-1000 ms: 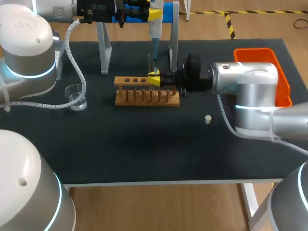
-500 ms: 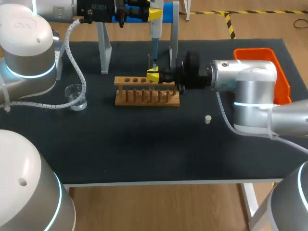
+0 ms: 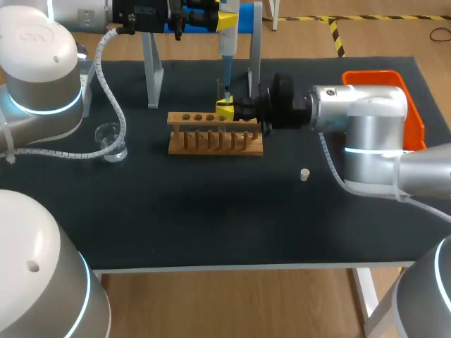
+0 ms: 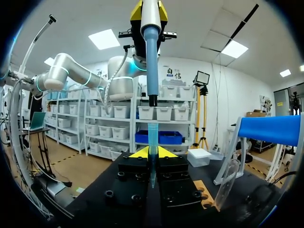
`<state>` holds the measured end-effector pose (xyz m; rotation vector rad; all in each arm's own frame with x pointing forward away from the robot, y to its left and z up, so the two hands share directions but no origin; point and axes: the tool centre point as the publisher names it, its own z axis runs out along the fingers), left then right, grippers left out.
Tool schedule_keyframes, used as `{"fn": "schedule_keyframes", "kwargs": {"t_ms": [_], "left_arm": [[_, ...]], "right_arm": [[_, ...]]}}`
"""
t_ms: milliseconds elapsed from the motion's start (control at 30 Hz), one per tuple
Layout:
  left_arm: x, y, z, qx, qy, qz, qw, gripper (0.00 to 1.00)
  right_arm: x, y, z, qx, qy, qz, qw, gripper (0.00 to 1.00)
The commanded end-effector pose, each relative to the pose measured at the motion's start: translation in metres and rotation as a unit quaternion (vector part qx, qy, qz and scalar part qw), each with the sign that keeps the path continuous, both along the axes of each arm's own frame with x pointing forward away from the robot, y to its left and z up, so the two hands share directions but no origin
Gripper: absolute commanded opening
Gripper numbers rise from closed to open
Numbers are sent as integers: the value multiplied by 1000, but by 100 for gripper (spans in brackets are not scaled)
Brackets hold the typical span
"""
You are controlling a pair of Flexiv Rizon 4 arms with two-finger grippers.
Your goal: Invert the test tube, pick up the pipette, mount the tip to pipette, aspirate from beaker and dispense into the tube, eject the tip, return the pipette, and cap with the stopper.
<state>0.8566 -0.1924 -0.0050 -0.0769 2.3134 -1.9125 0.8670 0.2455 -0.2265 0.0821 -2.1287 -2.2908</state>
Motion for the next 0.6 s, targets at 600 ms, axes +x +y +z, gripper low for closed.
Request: {"fn": "schedule_keyframes", "kwargs": {"t_ms": [600], "left_arm": [[0,0,0,-1,-1,0,1000,0]], "right_arm": [[-1,0,10,-2,-7,3,1000,0]]}}
